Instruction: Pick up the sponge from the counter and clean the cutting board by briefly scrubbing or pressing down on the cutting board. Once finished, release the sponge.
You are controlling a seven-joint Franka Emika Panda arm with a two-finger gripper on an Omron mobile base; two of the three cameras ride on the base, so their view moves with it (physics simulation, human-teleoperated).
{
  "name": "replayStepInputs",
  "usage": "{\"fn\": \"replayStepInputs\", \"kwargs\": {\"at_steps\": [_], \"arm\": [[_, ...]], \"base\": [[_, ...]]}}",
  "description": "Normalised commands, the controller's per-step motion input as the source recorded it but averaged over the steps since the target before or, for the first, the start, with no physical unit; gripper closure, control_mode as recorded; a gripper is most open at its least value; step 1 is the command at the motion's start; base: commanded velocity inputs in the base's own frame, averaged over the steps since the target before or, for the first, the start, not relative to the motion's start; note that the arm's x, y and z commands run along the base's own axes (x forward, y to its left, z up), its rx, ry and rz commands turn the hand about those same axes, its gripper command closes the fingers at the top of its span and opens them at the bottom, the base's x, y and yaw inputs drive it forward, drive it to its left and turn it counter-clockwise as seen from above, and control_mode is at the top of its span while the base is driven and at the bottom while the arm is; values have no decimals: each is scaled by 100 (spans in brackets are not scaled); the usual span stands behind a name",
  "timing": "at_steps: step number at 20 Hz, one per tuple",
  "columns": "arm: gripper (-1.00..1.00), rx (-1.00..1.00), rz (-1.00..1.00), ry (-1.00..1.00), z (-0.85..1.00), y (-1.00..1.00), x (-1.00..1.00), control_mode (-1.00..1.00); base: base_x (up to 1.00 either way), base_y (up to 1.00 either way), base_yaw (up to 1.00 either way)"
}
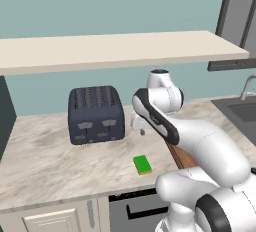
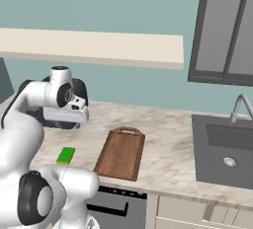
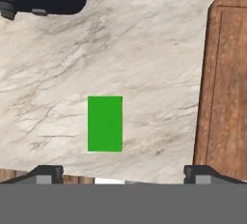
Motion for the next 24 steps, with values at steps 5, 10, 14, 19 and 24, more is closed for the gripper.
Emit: {"fn": "replayStepInputs", "kwargs": {"at_steps": [5,10,14,19,24], "arm": [[-100,0,0,4,-22,4,0,-100],[-100,0,0,6,-23,10,0,-100],[-100,0,0,5,-19,5,0,-100],[-100,0,0,4,-26,2,0,-100],[-100,0,0,4,-43,12,0,-100]], "base": [[0,0,0],[0,0,0],[0,0,0],[0,0,0],[0,0,0]]}}
